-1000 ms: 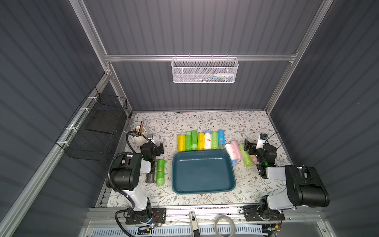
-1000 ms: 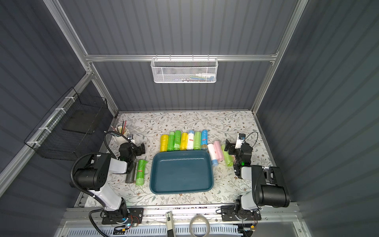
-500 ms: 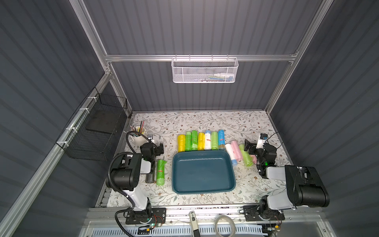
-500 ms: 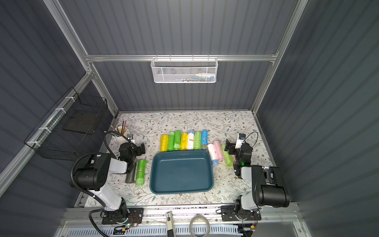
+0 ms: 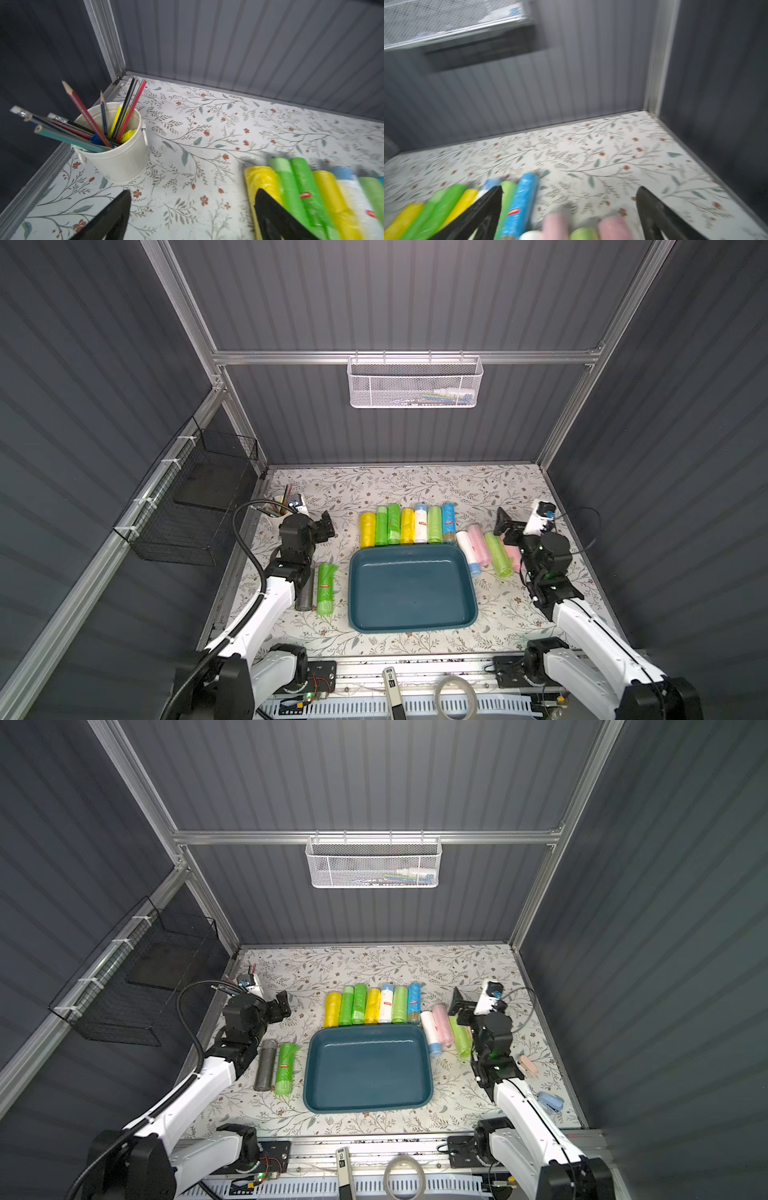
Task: Put the roll of trash bags into the storage box
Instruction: Pick up the roll of trash bags from the center of the board.
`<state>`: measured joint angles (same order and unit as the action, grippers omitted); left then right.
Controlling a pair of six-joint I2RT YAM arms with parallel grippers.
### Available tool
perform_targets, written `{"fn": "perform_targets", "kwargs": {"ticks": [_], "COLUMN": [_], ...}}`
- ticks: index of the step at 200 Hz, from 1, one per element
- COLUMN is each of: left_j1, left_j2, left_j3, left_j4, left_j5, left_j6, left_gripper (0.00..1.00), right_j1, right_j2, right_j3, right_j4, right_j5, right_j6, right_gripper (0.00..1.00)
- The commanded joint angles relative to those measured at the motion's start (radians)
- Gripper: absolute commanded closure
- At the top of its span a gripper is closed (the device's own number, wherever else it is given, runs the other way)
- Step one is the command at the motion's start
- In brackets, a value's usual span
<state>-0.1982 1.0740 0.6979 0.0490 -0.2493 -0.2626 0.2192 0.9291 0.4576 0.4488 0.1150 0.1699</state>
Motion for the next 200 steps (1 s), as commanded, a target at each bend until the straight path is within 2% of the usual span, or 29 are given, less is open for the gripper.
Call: {"fn": "perform_targets", "kwargs": {"ticks": [1,11,30,57,72,89,101,142,168,200], "left_j1": [-0.001,-0.002,-0.003,-0.003,-0.003,-0.003,-0.003,0.005,0.015,0.025], "left_j2": [0.007,0.027,0.027,-0.007,0.000,0.039,0.060,0.138,0.228,0.242], "left_j3": [0.097,0.139,0.196,0.254,0.251,0.238,0.235,0.213,0.204,0.161], "left_j4": [-0.472,-0.593,-0.761,-0.972,-1.038,-1.079,-1.070,-0.985,-0.948,-0.888], "left_j5": [0.104,0.130,0.128,0.024,-0.025,-0.028,-0.007,0.001,-0.050,-0.055], "left_j6": [-0.136,-0.157,-0.188,-0.262,-0.271,-0.265,-0.252,-0.227,-0.241,-0.246], "left_gripper": [0.12,0.13,0.21,0.24,0.26,0.29,0.35,0.38,0.38,0.38], "right_j1": [0.142,0.205,0.276,0.357,0.394,0.459,0.482,0.484,0.485,0.482], "right_j2": [0.057,0.088,0.111,0.121,0.137,0.162,0.169,0.143,0.124,0.086], "right_j3": [0.123,0.156,0.134,0.042,0.000,-0.016,0.002,-0.008,-0.012,-0.048], "right_j4": [-0.227,-0.252,-0.188,-0.010,0.082,0.113,0.081,0.048,0.032,0.064], "right_j5": [-0.063,-0.110,-0.173,-0.279,-0.343,-0.319,-0.306,-0.331,-0.311,-0.264], "right_j6": [-0.023,-0.020,-0.005,-0.004,-0.004,-0.076,-0.115,-0.172,-0.175,-0.178], "right_gripper": [0.01,0.01,0.01,0.01,0.01,0.01,0.01,0.01,0.01,0.01]}}
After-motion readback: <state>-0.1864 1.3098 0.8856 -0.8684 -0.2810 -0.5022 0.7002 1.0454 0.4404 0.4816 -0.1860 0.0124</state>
